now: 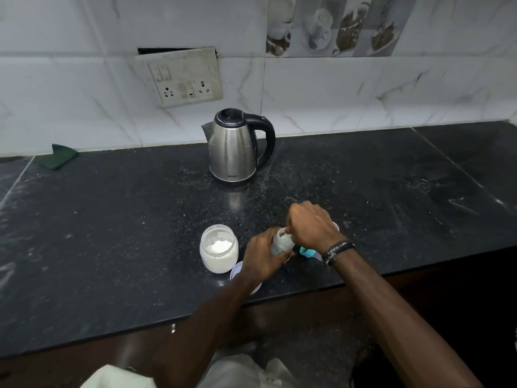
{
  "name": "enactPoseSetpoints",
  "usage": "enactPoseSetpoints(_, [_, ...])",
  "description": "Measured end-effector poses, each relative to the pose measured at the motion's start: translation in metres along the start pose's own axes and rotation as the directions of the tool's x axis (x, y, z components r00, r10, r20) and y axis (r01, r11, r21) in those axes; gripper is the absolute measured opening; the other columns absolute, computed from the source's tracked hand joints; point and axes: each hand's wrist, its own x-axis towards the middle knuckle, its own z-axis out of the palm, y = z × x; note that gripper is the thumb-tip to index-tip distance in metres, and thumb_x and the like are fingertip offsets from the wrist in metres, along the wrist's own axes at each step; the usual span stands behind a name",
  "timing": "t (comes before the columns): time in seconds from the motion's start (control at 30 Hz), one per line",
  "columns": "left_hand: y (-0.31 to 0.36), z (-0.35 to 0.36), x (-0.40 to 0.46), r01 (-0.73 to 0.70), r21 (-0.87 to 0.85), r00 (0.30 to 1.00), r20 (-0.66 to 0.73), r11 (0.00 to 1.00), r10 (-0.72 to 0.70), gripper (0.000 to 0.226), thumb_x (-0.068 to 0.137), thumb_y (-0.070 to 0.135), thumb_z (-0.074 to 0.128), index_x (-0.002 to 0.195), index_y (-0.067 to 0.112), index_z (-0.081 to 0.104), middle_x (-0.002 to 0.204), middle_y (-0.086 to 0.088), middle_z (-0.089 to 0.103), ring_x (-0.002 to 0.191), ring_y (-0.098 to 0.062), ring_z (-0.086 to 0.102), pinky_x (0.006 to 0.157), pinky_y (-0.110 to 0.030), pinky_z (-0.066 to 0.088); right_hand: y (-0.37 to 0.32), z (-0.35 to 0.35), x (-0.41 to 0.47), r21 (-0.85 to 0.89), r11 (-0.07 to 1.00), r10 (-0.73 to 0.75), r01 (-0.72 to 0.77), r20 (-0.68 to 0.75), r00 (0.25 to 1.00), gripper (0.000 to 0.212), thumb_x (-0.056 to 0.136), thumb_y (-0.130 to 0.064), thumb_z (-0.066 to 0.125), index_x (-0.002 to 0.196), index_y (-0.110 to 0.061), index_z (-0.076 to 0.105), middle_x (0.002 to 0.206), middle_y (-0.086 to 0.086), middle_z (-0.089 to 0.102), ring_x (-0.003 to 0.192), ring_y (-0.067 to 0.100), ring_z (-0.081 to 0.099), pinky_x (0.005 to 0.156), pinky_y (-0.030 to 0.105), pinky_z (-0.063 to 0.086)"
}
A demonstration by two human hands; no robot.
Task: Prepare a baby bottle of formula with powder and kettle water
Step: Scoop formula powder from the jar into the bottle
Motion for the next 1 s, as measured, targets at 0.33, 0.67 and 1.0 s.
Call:
enactPoseSetpoints(0.33, [0.0011, -0.0018, -0.0008, -0.027, 0.004, 1.000, -0.009, 1.000, 0.027, 0.054, 0.074, 0.044, 0.081, 0.120, 0.019, 0.067, 0.105, 0.004, 0.076, 0.094, -0.009, 0.071, 0.080, -0.039, 0.057, -0.0027, -0.0048, 0.0015, 0.153, 0.986, 0.061, -0.065, 0.028, 0.998, 0.011, 0.072, -0.017, 0.072, 0.064, -0.018, 0.064, 0.078, 0.002, 0.069, 0.075, 0.025, 0.068, 0.066, 0.036, 0.056])
enactPoseSetpoints(0.67, [0.0035, -0.0015, -0.0015, 0.001, 0.013, 0.999, -0.039, 1.000, -0.001, 0.051, 0.072, 0.039, 0.084, 0.117, 0.020, 0.068, 0.102, 0.005, 0.076, 0.091, -0.009, 0.071, 0.078, -0.037, 0.058, -0.0056, -0.0052, 0.0049, 0.210, 0.964, 0.159, -0.161, 0.030, 0.987, 0.020, 0.066, -0.020, 0.077, 0.061, -0.019, 0.057, 0.071, 0.001, 0.064, 0.069, 0.025, 0.066, 0.060, 0.034, 0.054])
enactPoseSetpoints(1.0, [0.0054, -0.0032, -0.0008, -0.008, 0.026, 1.000, -0.026, 1.000, 0.009, 0.051, 0.072, 0.047, 0.079, 0.112, 0.018, 0.068, 0.094, 0.003, 0.076, 0.084, -0.012, 0.071, 0.072, -0.040, 0.057, -0.0089, -0.0058, 0.0050, 0.270, 0.947, 0.156, -0.175, 0.093, 0.983, 0.017, 0.065, -0.019, 0.079, 0.060, -0.018, 0.063, 0.074, 0.004, 0.070, 0.075, 0.025, 0.070, 0.066, 0.034, 0.058])
